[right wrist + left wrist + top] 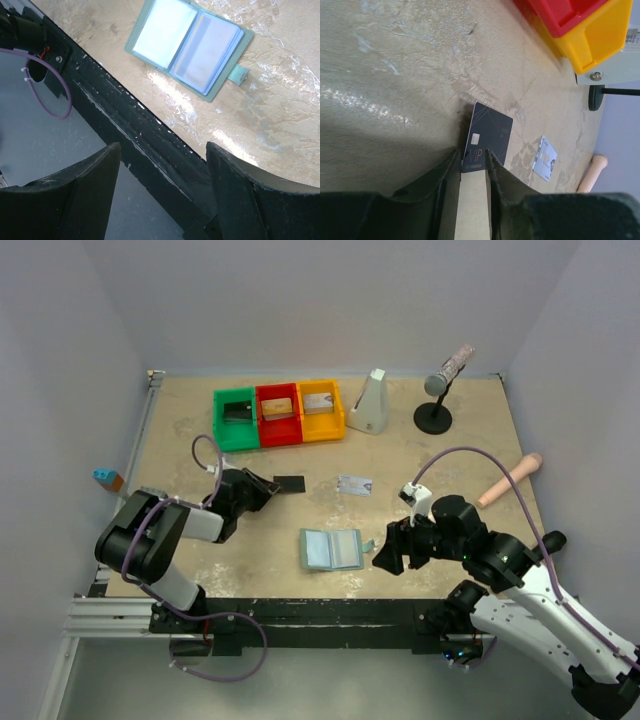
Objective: Take the credit cards out of the card holder
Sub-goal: Place the credit card at the center of the board, then reset both arms
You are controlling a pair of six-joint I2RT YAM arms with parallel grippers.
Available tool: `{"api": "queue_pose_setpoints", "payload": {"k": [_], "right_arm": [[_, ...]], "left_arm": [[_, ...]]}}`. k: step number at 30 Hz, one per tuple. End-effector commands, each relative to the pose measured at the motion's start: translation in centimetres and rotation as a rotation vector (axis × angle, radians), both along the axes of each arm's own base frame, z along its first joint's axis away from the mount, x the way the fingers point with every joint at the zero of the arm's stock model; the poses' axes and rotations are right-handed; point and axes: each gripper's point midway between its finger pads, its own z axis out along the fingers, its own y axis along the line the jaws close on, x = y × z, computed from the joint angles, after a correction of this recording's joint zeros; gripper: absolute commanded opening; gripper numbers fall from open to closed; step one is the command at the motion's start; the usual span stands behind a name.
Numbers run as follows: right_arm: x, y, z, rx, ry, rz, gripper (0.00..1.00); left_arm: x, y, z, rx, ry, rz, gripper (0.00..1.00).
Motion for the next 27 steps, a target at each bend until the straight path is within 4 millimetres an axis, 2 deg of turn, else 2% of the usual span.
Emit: {"api": "queue_pose_setpoints", "payload": {"k": [1,9,12,15,18,21,24,27], "right_arm": [[0.5,0.0,0.2,0.005,-0.029,-0.007,0.74],[0.5,0.0,0.1,-0.004,-0.031,-0.003,0.75],[0.4,-0.1,-0.1,-0.009,-0.028,-0.005,0.75],[0.5,-0.2,-0.4,-0.014,-0.025,-0.013,0.77],[0.8,0.0,-1.3,-0.024,-0.007,-0.023,0.8],[1.1,0.3,-2.9,-0.053,0.036,-0.032,0.8],[1.9,0.6,-4.4,-0.087,0.066,-0.062,0.8],[2.8,0.6,-5.9,-0.125,0.092,-0.108,0.8]], "left_arm": [[0.7,0.1,1.3,-0.014,-0.028,-0.014,0.33],[0.1,1.2,1.3,0.005,0.007,0.0,0.39],[-0.8,1.9,1.3,0.022,0.014,0.019,0.41],[-2.1,2.5,2.1,0.045,-0.008,0.014,0.44],[-3.9,1.4,4.5,0.078,-0.072,-0.036,0.45],[-6.7,-0.9,6.3,0.152,-0.12,-0.145,0.46],[-10.0,-2.8,7.0,0.186,-0.142,-0.258,0.46],[-12.7,-4.0,6.7,0.185,-0.15,-0.348,0.44]]}}
